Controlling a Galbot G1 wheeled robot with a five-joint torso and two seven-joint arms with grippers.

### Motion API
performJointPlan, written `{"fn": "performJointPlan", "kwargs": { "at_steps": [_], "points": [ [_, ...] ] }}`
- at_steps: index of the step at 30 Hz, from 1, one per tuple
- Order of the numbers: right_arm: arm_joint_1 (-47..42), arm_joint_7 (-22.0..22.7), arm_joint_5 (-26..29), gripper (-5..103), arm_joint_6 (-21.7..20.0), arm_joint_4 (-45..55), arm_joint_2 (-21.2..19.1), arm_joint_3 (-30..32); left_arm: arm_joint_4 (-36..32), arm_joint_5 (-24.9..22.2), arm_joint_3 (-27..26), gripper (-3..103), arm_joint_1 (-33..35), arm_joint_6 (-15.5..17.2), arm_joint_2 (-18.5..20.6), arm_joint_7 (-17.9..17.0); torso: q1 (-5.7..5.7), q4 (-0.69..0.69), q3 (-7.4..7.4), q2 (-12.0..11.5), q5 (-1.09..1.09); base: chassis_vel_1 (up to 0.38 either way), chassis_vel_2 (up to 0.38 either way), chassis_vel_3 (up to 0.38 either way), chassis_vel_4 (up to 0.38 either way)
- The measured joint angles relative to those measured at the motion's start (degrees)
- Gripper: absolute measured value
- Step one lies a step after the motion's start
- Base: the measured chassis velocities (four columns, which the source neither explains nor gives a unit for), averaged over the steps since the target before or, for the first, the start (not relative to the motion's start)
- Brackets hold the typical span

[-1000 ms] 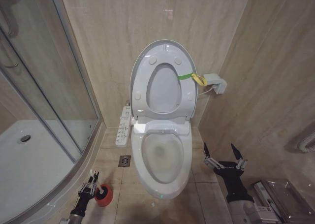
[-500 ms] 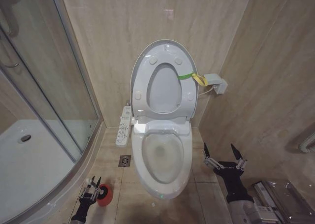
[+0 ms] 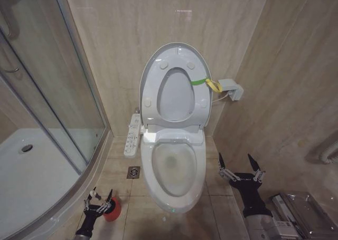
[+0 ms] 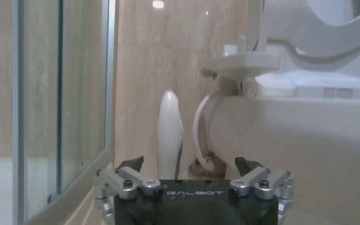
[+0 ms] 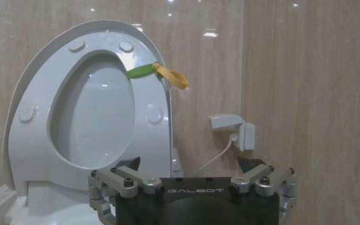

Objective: Open the toilet lid, clean the toilet bowl with a toilet brush, close the toilet lid, and flush.

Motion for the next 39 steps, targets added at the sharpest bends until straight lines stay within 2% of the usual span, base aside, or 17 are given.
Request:
{"fn": "performJointPlan", "kwargs": {
  "at_steps": [5, 6, 10, 17, 21, 22, 25, 26, 29, 30, 34, 35, 39],
  "points": [
    [0.0, 0.0, 0.0, 100, 0.0, 0.0, 0.0, 0.0, -6.2, 1.9, -1.8, 93, 3.5, 0.1, -0.3, -1.7, 0.0, 0.0, 0.0, 0.0, 0.0, 0.0, 0.0, 0.0, 0.0],
    [0.0, 0.0, 0.0, 100, 0.0, 0.0, 0.0, 0.0, -7.6, 2.4, -2.3, 100, 4.2, 0.1, -0.4, -2.1, 0.0, 0.0, 0.0, 0.0, 0.0, 0.0, 0.0, 0.0, 0.0],
    [0.0, 0.0, 0.0, 100, 0.0, 0.0, 0.0, 0.0, -11.5, 3.7, -4.2, 100, 7.2, 0.2, -0.8, -3.5, 0.0, -0.01, 0.01, 0.0, 0.0, 0.0, 0.0, 0.0, 0.0],
    [0.0, 0.0, 0.0, 100, 0.0, 0.0, 0.0, 0.0, -17.4, 4.5, -7.1, 100, 13.9, 0.2, -1.7, -3.9, 0.0, 0.01, 0.01, 0.0, 0.0, 0.0, 0.0, 0.0, 0.0],
    [0.0, 0.0, 0.0, 100, 0.0, 0.0, 0.0, 0.0, -24.5, 5.3, -7.7, 100, 19.2, 1.2, -2.7, -5.3, 0.0, 0.0, 0.01, 0.0, 0.0, 0.0, 0.0, 0.0, 0.0],
    [0.0, 0.0, 0.0, 100, 0.0, 0.0, 0.0, 0.0, -24.5, 5.3, -7.7, 100, 19.2, 1.2, -2.7, -5.3, 0.0, 0.0, 0.01, 0.0, 0.0, 0.0, 0.0, 0.0, 0.0],
    [0.0, 0.0, 0.0, 100, 0.0, 0.0, 0.0, 0.0, -31.6, 5.5, -7.9, 100, 22.3, 4.0, -2.8, -9.7, 0.01, 0.0, 0.02, 0.0, 0.0, 0.0, 0.0, 0.0, 0.0],
    [0.0, 0.0, 0.0, 100, 0.0, 0.0, 0.0, 0.0, -31.6, 5.5, -7.9, 100, 22.3, 4.0, -2.8, -9.7, 0.01, 0.0, 0.02, 0.0, 0.0, 0.0, 0.0, 0.0, 0.0],
    [0.0, 0.0, 0.0, 100, 0.0, 0.0, 0.0, 0.0, -37.7, 5.8, -8.8, 100, 23.8, 6.7, -2.1, -13.4, 0.01, -0.01, 0.02, 0.0, 0.01, 0.0, 0.0, 0.0, 0.0],
    [0.0, 0.0, 0.0, 100, 0.0, 0.0, 0.0, 0.0, -37.7, 5.8, -8.8, 100, 23.8, 6.7, -2.1, -13.4, 0.01, -0.01, 0.02, 0.0, 0.01, 0.0, 0.0, 0.0, 0.0],
    [0.0, 0.0, 0.0, 100, 0.0, 0.0, 0.0, 0.0, -46.4, 4.9, -10.1, 100, 25.6, 12.0, 0.1, -18.5, 0.01, -0.01, 0.02, 0.0, 0.0, 0.0, 0.0, 0.0, 0.0],
    [0.0, 0.0, 0.0, 100, 0.0, 0.0, 0.0, 0.0, -46.4, 4.9, -10.1, 100, 25.6, 12.0, 0.1, -18.5, 0.01, -0.01, 0.02, 0.0, 0.0, 0.0, 0.0, 0.0, 0.0],
    [0.0, 0.0, 0.0, 100, 0.0, 0.0, 0.0, 0.0, -55.3, 3.5, -10.7, 100, 27.3, 22.1, 2.0, -24.9, 0.02, -0.01, 0.02, 0.0, 0.0, 0.0, 0.0, 0.0, 0.0]
  ]
}}
